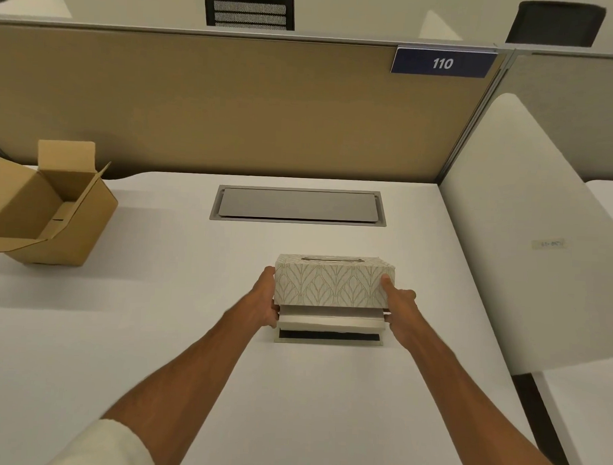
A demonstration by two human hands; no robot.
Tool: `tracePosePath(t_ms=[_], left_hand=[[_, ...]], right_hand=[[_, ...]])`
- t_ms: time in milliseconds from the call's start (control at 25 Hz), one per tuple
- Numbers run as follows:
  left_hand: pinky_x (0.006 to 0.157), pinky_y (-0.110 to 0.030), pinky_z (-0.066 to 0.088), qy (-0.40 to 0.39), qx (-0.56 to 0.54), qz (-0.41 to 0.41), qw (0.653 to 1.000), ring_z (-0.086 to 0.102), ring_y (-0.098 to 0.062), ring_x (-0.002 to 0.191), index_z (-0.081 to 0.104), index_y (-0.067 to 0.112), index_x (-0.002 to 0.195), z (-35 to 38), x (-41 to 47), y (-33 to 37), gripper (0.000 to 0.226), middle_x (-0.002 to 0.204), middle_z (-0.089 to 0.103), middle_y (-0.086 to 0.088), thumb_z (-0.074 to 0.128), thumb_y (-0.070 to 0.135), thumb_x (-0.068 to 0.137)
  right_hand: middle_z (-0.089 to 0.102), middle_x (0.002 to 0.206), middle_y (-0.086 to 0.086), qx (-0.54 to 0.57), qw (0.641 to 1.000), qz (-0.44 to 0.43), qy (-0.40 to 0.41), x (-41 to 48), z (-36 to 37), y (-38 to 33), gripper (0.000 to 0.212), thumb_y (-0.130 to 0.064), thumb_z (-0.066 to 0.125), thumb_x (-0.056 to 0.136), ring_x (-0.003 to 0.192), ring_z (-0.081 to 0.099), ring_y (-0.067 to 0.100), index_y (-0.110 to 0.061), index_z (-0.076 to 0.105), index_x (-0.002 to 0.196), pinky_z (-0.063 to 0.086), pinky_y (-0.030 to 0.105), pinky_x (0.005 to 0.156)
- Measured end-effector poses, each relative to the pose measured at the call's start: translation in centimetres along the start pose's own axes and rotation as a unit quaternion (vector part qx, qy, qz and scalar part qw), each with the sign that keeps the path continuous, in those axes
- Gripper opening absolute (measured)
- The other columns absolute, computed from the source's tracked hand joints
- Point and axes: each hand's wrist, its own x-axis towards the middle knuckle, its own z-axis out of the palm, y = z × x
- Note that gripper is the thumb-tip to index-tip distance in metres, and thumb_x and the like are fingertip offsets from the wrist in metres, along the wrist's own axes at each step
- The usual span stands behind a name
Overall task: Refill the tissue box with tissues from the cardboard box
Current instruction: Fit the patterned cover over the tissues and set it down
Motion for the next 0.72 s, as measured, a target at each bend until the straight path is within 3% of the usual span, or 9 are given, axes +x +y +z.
tracePosePath(t_ms=[40,160,200,320,480,600,720], left_hand=[[0.103,-0.046,0.029,0.002,0.004,0.006,1.0,0.054,-0.029,0.093,0.053,0.007,0.108,-0.1,0.0,-0.2,0.047,0.097,0.058,-0.014,0.037,0.047,0.09],[0.103,-0.046,0.029,0.014,0.026,0.028,0.999,0.052,-0.028,0.102,0.055,0.008,0.111,-0.2,0.1,-0.6,0.049,0.109,0.055,-0.013,0.034,0.048,0.091],[0.099,-0.044,0.032,0.018,0.03,0.035,0.999,0.049,-0.024,0.092,0.056,0.008,0.104,-0.2,0.1,-0.8,0.047,0.105,0.054,-0.011,0.034,0.048,0.091],[0.07,-0.033,0.038,0.019,0.008,0.034,0.999,0.037,-0.016,0.064,0.053,0.011,0.076,-0.3,-0.1,-1.1,0.04,0.077,0.049,-0.005,0.038,0.046,0.088],[0.044,-0.026,0.048,-0.016,-0.061,0.029,0.998,0.055,-0.021,0.063,0.058,0.01,0.072,-0.4,-0.2,-1.8,0.04,0.046,0.065,-0.006,0.039,0.039,0.091],[0.048,-0.028,0.052,-0.023,-0.085,0.044,0.995,0.061,-0.022,0.068,0.062,0.011,0.078,-0.4,0.1,-2.4,0.038,0.051,0.07,-0.006,0.036,0.034,0.093],[0.066,-0.037,0.055,-0.014,-0.115,0.056,0.992,0.064,-0.025,0.078,0.065,0.01,0.086,-0.4,0.5,-3.0,0.035,0.081,0.069,-0.011,0.036,0.029,0.094]], right_hand=[[0.046,0.14,0.017,-0.004,1.0,-0.001,0.0,0.0,-0.1,0.1,0.073,-0.054,0.053,0.09,0.128,0.046,0.033,-0.006,0.024,0.137,0.038,0.049,0.111],[0.042,0.141,0.015,-0.017,1.0,-0.004,0.006,-0.2,-0.1,0.5,0.074,-0.054,0.051,0.091,0.128,0.043,0.031,-0.007,0.021,0.14,0.036,0.045,0.111],[0.043,0.137,0.014,-0.023,1.0,-0.004,0.01,-0.2,-0.1,0.6,0.072,-0.053,0.051,0.091,0.121,0.044,0.028,-0.007,0.022,0.139,0.037,0.041,0.106],[0.04,0.115,0.009,-0.026,1.0,-0.001,0.005,-0.5,-0.1,1.0,0.057,-0.055,0.048,0.092,0.093,0.039,0.019,-0.01,0.029,0.121,0.036,0.033,0.083],[0.043,0.119,0.009,-0.004,1.0,0.012,0.002,-0.6,-0.2,1.6,0.048,-0.054,0.049,0.092,0.106,0.04,0.022,-0.015,0.029,0.11,0.039,0.037,0.089],[0.05,0.13,0.013,0.049,0.999,0.017,0.002,-0.7,-0.4,2.1,0.052,-0.047,0.055,0.091,0.12,0.049,0.027,-0.012,0.033,0.123,0.043,0.04,0.099],[0.056,0.128,0.014,0.116,0.993,0.018,-0.016,-1.1,-0.5,2.5,0.062,-0.047,0.06,0.088,0.122,0.054,0.031,-0.01,0.036,0.132,0.046,0.045,0.103]])
